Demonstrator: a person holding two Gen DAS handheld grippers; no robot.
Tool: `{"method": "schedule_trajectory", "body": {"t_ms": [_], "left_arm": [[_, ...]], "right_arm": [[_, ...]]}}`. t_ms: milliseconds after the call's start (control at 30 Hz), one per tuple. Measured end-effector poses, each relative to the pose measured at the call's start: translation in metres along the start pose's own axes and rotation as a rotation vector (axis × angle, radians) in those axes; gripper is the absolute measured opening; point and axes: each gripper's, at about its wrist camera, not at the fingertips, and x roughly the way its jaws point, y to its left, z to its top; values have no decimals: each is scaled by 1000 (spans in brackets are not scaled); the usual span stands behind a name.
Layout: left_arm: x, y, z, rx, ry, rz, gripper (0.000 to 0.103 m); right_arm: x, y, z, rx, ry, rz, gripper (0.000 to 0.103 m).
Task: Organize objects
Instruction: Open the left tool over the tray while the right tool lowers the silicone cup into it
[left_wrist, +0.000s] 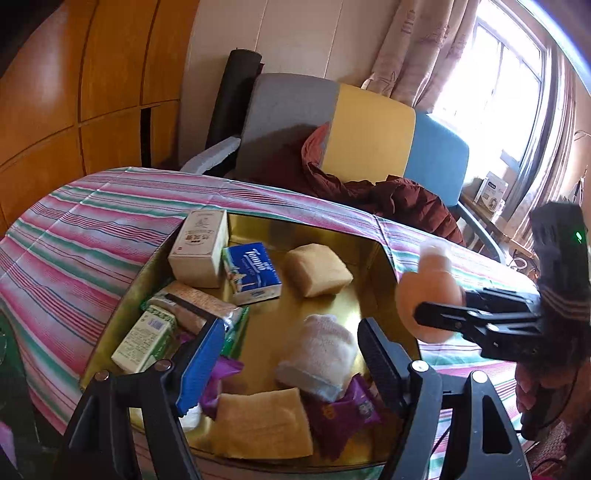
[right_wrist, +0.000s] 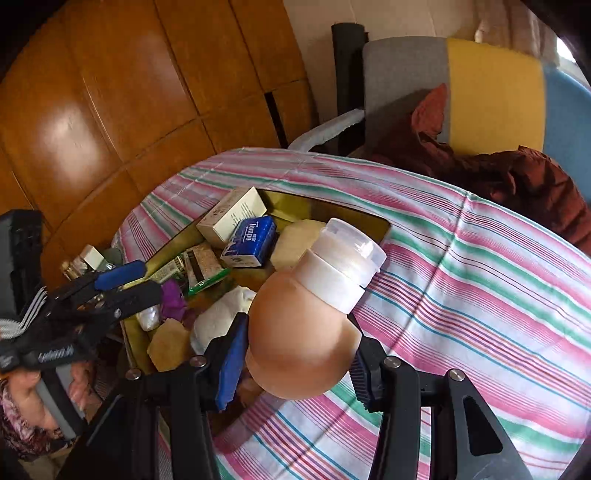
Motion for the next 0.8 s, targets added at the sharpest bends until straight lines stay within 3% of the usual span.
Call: {"method": "schedule_trajectory", "body": {"t_ms": [367,533,667,800], "left_arm": [[-3,20,-2,-75,19,39,76],[-3,15,-4,-67,30,58,76],[-3,11,-6,-65,38,70,76],[-3,9,-7,-66,45,88,76]], "right_arm": [[62,18,15,-90,139,-115,53],[57,13,14,-64,106,-146,55],[36,17,8,-56,22,-190,65],[19,20,0,-32,-32,-202,68]]}}
